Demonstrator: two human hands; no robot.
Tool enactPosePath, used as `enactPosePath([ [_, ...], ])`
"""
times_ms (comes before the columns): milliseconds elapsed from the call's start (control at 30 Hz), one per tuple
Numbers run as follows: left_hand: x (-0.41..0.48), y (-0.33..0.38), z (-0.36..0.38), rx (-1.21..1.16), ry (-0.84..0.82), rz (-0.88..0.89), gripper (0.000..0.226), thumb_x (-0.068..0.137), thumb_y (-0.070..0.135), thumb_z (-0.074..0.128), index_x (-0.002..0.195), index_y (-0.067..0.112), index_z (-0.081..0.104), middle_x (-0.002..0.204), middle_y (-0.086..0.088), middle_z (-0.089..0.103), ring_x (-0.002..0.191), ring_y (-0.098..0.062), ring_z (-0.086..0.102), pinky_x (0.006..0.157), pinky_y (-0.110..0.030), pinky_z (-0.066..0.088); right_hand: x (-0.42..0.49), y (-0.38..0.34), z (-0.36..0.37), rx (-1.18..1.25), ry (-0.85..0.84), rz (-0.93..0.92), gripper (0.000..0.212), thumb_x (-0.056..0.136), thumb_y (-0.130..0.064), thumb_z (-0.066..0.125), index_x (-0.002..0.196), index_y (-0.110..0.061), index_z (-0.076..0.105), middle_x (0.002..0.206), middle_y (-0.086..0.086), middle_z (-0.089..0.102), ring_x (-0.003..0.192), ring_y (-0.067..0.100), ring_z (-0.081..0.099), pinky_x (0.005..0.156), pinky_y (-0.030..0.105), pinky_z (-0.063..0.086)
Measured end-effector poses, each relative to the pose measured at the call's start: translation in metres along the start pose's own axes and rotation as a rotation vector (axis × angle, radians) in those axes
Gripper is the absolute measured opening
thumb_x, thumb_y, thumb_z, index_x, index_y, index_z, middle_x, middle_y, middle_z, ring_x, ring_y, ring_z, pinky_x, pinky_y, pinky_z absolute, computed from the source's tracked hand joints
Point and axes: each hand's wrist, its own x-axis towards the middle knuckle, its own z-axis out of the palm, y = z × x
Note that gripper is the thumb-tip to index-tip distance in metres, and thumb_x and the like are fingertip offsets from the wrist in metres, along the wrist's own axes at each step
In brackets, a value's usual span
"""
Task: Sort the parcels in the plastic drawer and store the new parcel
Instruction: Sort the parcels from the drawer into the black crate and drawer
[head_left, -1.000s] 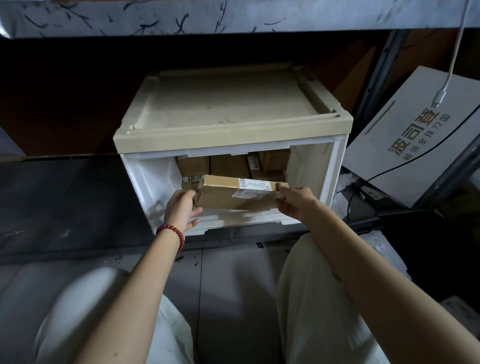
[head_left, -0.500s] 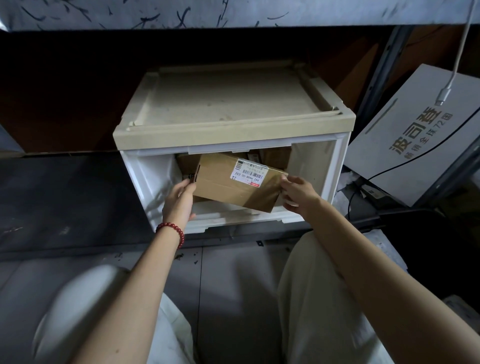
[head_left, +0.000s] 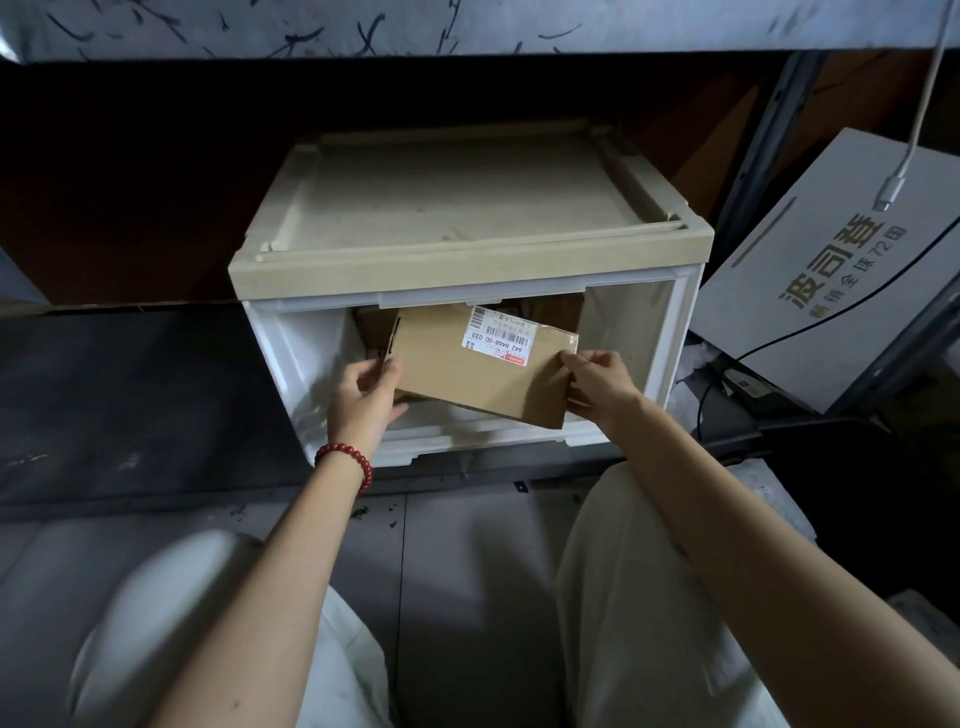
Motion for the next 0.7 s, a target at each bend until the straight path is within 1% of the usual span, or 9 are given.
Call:
enactPosePath([
  [100,-0.001,0.0,0.003,-0.043,0.011,0.028,0.029,0.092,0.015,0.062,0.118,0.018,0.05,0.101,0.005,0.05,0.091,-0.016,0.059,0.061,-0.026,0.06,-0.003,0.001,0.003,0.056,-0.002,-0.008,0.021,0.097,-0.014,0.053,0.083,-0.023,0.041,0.083,0.002,0.05,0.071,0.014,0.05,0.059,0.03,0.049],
  [167,-0.002,0.0,0.004,-0.044,0.013,0.047,0.025,0.091,0.016,0.063,0.113,0.02,0.051,0.097,0.007,0.05,0.088,-0.017,0.06,0.058,-0.025,0.059,-0.002,0.002,0.003,0.062,-0.013,-0.009,0.02,0.098,-0.013,0.052,0.085,-0.024,0.042,0.086,0.001,0.05,0.072,0.013,0.05,0.057,0.029,0.047],
  [300,-0.005,-0.002,0.003,0.02,-0.038,0.043,0.032,0.088,0.032,0.066,0.117,0.026,0.052,0.113,0.001,0.057,0.084,-0.017,0.068,0.068,-0.03,0.059,0.001,0.004,0.004,0.024,0.007,0.013,0.013,0.096,-0.019,0.058,0.085,-0.025,0.059,0.098,0.004,0.06,0.087,0.017,0.058,0.069,0.034,0.056],
  [400,-0.008,-0.002,0.001,0.136,-0.144,0.093,0.051,0.077,0.046,0.072,0.122,0.036,0.049,0.126,0.004,0.05,0.1,-0.015,0.064,0.079,-0.032,0.058,-0.001,0.003,0.004,-0.034,0.037,0.015,0.006,0.094,-0.024,0.062,0.092,-0.019,0.064,0.104,0.007,0.058,0.095,0.021,0.057,0.071,0.032,0.056],
  [433,-0.008,-0.001,0.0,0.201,-0.169,0.125,0.058,0.074,0.047,0.075,0.124,0.037,0.048,0.126,0.005,0.049,0.106,-0.015,0.06,0.083,-0.032,0.056,-0.005,0.002,0.003,-0.03,0.027,0.026,0.01,0.093,-0.025,0.063,0.097,-0.017,0.063,0.102,0.008,0.057,0.095,0.022,0.058,0.074,0.033,0.056],
  [500,-0.01,0.0,-0.003,0.334,-0.179,0.198,0.068,0.072,0.041,0.079,0.131,0.033,0.047,0.12,0.006,0.053,0.107,-0.014,0.058,0.085,-0.029,0.052,-0.014,0.002,-0.005,0.012,-0.024,0.017,0.02,0.091,-0.03,0.065,0.102,-0.013,0.06,0.095,0.009,0.06,0.093,0.022,0.06,0.075,0.033,0.056],
  [567,-0.011,0.002,-0.003,0.422,-0.159,0.296,0.065,0.072,0.038,0.08,0.13,0.029,0.051,0.119,0.002,0.059,0.104,-0.016,0.061,0.084,-0.031,0.053,-0.028,0.003,-0.021,0.04,-0.095,-0.073,0.034,0.088,-0.031,0.069,0.113,-0.012,0.058,0.093,0.007,0.062,0.091,0.02,0.063,0.072,0.029,0.056],
  [633,-0.015,0.007,-0.001,0.513,-0.103,0.414,0.055,0.073,0.038,0.079,0.122,0.025,0.057,0.118,-0.002,0.059,0.103,-0.015,0.058,0.085,-0.031,0.052,-0.039,0.008,-0.04,0.045,-0.156,-0.179,0.048,0.084,-0.025,0.072,0.126,-0.012,0.051,0.108,0.006,0.061,0.1,0.02,0.064,0.069,0.024,0.056],
  [700,-0.023,0.011,0.004,0.558,-0.056,0.469,0.051,0.075,0.04,0.077,0.119,0.019,0.06,0.116,-0.003,0.057,0.103,-0.012,0.05,0.084,-0.026,0.043,-0.048,0.013,-0.054,0.031,-0.181,-0.271,0.051,0.083,-0.015,0.072,0.128,-0.013,0.047,0.118,0.004,0.06,0.106,0.019,0.063,0.069,0.023,0.057],
])
